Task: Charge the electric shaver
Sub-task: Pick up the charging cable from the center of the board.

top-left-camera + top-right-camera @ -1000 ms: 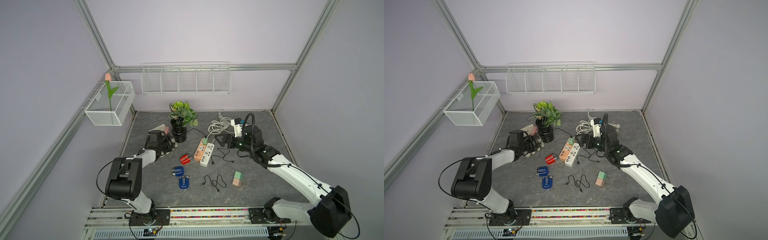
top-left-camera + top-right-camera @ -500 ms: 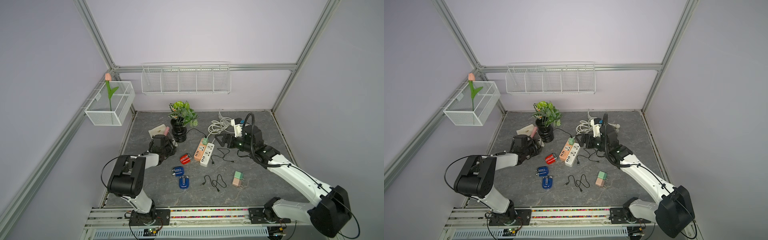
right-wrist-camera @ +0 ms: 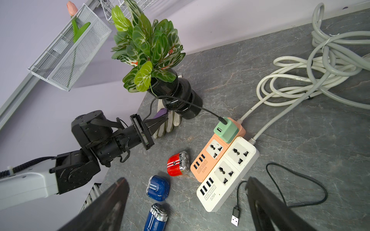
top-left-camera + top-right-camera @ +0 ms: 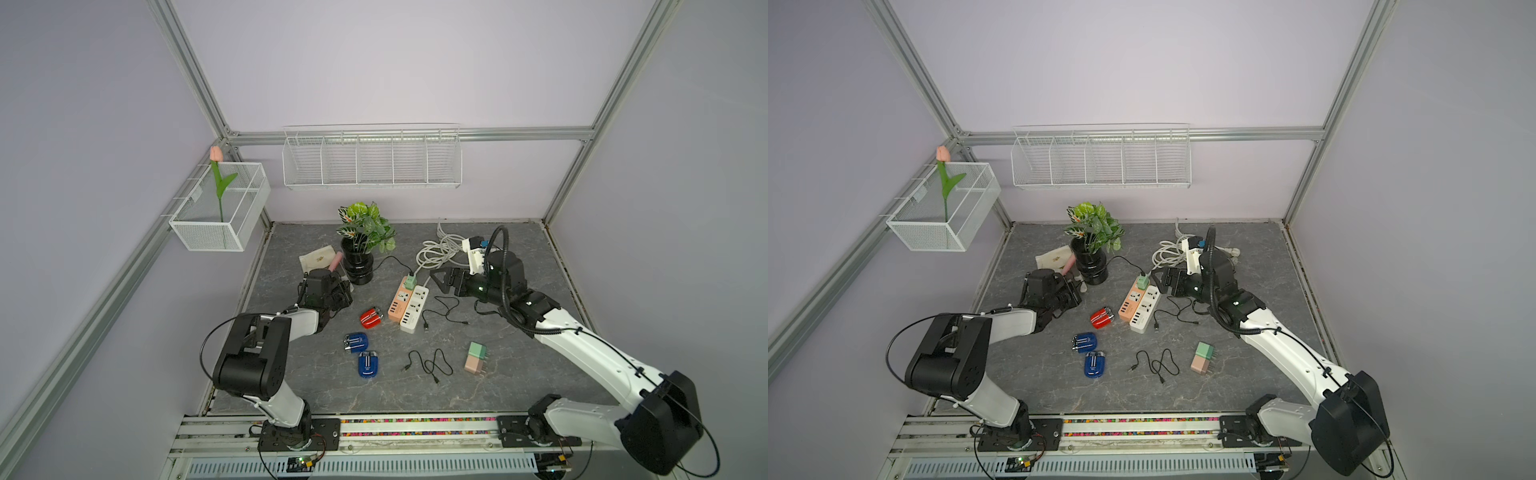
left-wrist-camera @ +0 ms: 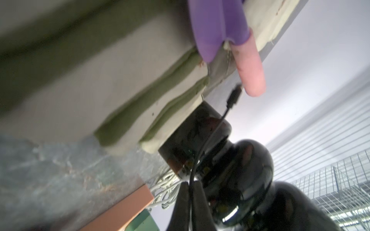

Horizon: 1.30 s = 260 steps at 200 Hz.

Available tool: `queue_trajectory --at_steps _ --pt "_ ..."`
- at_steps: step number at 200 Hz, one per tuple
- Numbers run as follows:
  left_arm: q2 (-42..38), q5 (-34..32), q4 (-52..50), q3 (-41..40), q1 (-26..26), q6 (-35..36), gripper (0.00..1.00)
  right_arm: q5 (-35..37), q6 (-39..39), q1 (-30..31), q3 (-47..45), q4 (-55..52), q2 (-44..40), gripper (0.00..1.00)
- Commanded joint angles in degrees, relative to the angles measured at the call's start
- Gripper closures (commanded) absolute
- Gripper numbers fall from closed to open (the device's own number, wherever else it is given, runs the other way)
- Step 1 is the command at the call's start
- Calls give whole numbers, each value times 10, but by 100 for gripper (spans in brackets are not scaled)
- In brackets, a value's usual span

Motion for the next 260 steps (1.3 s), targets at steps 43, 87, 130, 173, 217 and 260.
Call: queue_trajectory --at_steps 43,87,130,173,217,260 --pt "-139 -16 -149 -23 -29 -147 100 -21 30 5 14 -8 10 6" --pt "-227 -56 -233 -12 -89 -97 100 -94 91 28 44 -3 27 5" --pt "-273 -142 -222 -21 -157 -93 100 -140 146 74 71 -8 55 4" --pt "-251 -160 -146 -7 -186 -62 100 -130 163 106 100 -54 76 2" --pt "-246 -175 -119 -1 -221 -60 100 -108 251 107 114 -5 112 9" --pt "-239 -174 -114 24 -239 -41 100 -98 297 108 127 3 148 16"
